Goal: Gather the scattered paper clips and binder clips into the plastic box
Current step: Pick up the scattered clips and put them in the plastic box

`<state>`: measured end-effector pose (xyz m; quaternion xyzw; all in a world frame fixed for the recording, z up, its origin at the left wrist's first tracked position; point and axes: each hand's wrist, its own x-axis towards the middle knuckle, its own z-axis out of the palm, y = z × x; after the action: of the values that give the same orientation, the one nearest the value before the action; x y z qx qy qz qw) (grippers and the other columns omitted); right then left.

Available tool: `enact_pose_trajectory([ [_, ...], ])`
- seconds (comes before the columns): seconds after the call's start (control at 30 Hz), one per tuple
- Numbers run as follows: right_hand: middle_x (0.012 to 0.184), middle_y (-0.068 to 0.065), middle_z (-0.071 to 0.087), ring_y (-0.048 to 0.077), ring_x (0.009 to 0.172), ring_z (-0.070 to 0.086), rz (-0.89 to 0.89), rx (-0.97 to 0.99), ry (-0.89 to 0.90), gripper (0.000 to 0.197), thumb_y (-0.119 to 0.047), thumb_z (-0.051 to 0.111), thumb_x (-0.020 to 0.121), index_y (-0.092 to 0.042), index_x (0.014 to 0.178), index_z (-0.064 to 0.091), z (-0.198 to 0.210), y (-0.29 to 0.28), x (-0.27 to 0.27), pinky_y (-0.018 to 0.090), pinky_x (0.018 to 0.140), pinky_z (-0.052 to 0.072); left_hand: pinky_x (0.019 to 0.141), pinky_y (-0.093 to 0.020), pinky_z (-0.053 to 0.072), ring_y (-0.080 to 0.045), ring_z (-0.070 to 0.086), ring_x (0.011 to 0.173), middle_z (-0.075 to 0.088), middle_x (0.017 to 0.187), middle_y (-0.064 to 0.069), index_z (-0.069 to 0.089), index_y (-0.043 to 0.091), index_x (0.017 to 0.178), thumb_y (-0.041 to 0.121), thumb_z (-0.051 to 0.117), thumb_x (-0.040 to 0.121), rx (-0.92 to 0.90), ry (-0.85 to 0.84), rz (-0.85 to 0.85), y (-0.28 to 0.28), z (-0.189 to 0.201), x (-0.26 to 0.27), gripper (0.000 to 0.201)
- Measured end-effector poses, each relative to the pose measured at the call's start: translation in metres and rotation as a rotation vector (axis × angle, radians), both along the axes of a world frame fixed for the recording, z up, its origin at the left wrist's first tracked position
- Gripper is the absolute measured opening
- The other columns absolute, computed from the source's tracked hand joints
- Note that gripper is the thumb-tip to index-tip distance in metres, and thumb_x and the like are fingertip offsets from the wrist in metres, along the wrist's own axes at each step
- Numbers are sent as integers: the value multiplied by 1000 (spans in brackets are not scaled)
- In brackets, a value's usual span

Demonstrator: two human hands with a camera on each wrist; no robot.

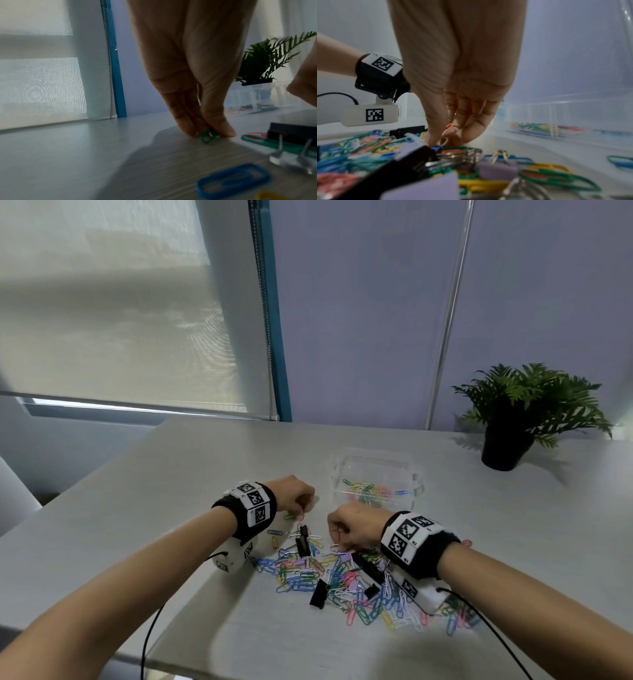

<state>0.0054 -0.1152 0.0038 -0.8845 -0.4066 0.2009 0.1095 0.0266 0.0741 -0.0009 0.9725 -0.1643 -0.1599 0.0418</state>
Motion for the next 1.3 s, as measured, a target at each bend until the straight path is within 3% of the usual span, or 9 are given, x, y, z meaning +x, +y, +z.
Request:
enact_pose_trajectory([
  [0.1,93,13,68,25,88,62,21,7,-14,24,2,48,84,-2,103,63,0,-2,-2,12,51,34,80,-27,43,-26,61,98,68,104,-14,62,3,103,10,66,81,12,-4,18,-1,-2,-1,23],
  [0.23,102,13,70,24,95,64,-15,51,20,22,-2,53,85,-3,104,64,1,-6,1,16,58,40,81,-30,44,-27,60,99,68,106,-14,64,5,103,7,60,84,55,-24,-12,-2,-3,-4,20],
  [0.43,70,3,62,3,49,64,-271,412,382,15,7,58,84,-7,80,58,18,-33,23,14,52,53,62,-17,53,-15,60,64,64,84,-12,60,0,96,-2,49,90,-379,-9,109,-7,24,0,12],
  [0.57,67,8,59,3,42,61,-452,588,289,11,11,58,82,-1,83,58,36,-48,51,14,47,52,58,-14,55,-10,60,62,58,75,0,60,-1,100,-2,51,90,-647,-90,137,-34,55,24,13],
  [0.7,68,14,60,6,38,60,-627,648,183,21,9,62,80,-7,68,58,36,-53,75,14,47,53,52,-8,51,5,58,41,59,68,-1,63,4,90,5,60,87,-659,-118,205,-66,58,49,5],
  [0.83,81,20,64,22,58,64,-697,519,16,12,4,58,84,-2,75,63,25,-51,83,21,57,55,51,-12,51,-5,60,42,59,64,-4,62,3,79,17,51,94,-697,-59,351,-86,37,57,24],
  [1.0,108,18,67,31,104,60,-518,171,-176,20,-8,52,89,-3,101,68,25,-51,70,33,92,45,64,-21,52,-20,61,70,67,98,-19,56,-7,113,22,40,99,-660,57,378,-81,29,43,36],
  [1.1,108,12,68,27,102,60,-386,177,-266,18,-9,52,88,-10,99,66,33,-45,49,33,90,46,74,-24,52,-19,62,87,66,104,-13,57,-1,113,16,44,97,-606,48,219,-61,44,22,27],
  [1.3,109,10,64,22,93,55,1,-153,-78,32,-27,67,83,-9,108,59,22,-10,-1,31,79,42,75,-22,51,-4,62,75,70,100,-8,66,10,101,0,56,85,-186,109,-81,-8,40,-29,21],
])
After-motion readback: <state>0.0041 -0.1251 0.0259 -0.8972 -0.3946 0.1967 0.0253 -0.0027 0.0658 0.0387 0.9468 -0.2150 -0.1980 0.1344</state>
